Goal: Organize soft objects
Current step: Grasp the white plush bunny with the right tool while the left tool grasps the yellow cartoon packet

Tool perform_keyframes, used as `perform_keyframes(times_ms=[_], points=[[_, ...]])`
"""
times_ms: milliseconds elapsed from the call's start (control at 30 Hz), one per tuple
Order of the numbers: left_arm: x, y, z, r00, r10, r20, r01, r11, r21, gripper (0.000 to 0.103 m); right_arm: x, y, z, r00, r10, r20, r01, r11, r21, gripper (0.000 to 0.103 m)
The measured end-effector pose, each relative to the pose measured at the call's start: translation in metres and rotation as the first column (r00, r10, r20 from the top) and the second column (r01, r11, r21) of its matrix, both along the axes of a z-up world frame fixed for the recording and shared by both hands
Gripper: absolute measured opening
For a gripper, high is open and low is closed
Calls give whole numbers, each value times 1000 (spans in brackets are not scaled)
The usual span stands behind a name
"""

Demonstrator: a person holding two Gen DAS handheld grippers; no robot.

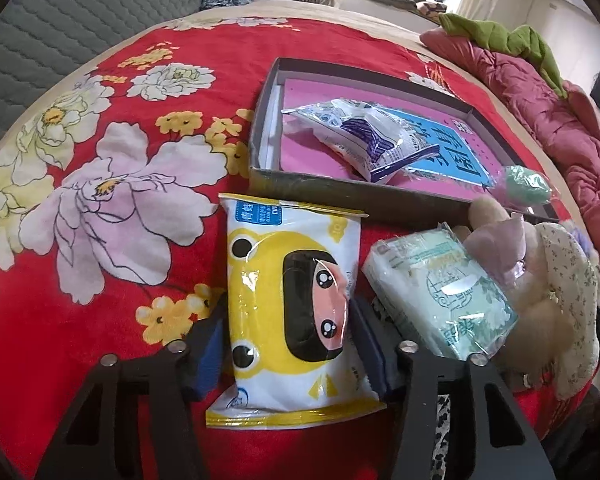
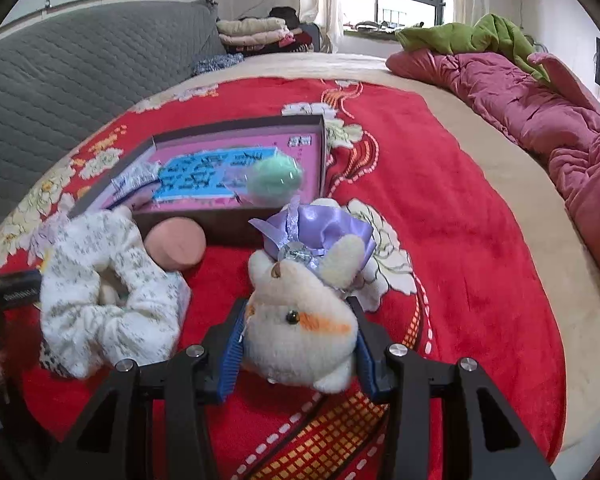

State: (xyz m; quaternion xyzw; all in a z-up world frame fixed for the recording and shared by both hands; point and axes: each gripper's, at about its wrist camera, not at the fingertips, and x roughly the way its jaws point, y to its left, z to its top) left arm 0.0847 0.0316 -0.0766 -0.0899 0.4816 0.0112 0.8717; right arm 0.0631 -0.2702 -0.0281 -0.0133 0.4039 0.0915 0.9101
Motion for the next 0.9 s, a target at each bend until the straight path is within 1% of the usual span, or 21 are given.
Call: perform_keyframes(times_ms=[33, 100, 200, 300, 500, 567, 800, 900], points=[[1, -1, -1, 1000, -3, 0, 3, 1000, 1, 50, 0, 0, 3, 1000, -2, 8, 2, 1000, 6, 47], [2, -2, -1, 1000, -9, 3, 9, 1000, -3, 46, -1, 0, 6, 1000, 3, 16, -3, 1000, 20, 47], [4, -5, -1, 1000, -16, 0, 16, 1000, 15, 40, -2, 1, 12, 999, 8, 32, -10, 999, 38, 47], [1, -8, 1, 999, -33, 6, 32, 999, 25, 37, -5, 1, 17, 999, 16, 49, -18, 998, 53, 47], [-7, -1, 9, 1000, -20, 17, 21, 999, -30, 36, -9, 6, 30, 996, 35, 88, -41, 997, 73, 47], [-10, -1, 13, 999, -23, 22, 24, 999, -38, 36, -11, 8, 33, 994, 42, 98, -49, 996, 78, 47], [-26, -1, 36, 998, -20, 67, 24, 997, -71, 36, -13, 16, 43, 991, 64, 118, -74, 994, 84, 47], [-33, -1, 48, 996, -22, 89, 29, 997, -75, 36, -14, 22, 49, 986, 89, 139, -98, 993, 60, 47]])
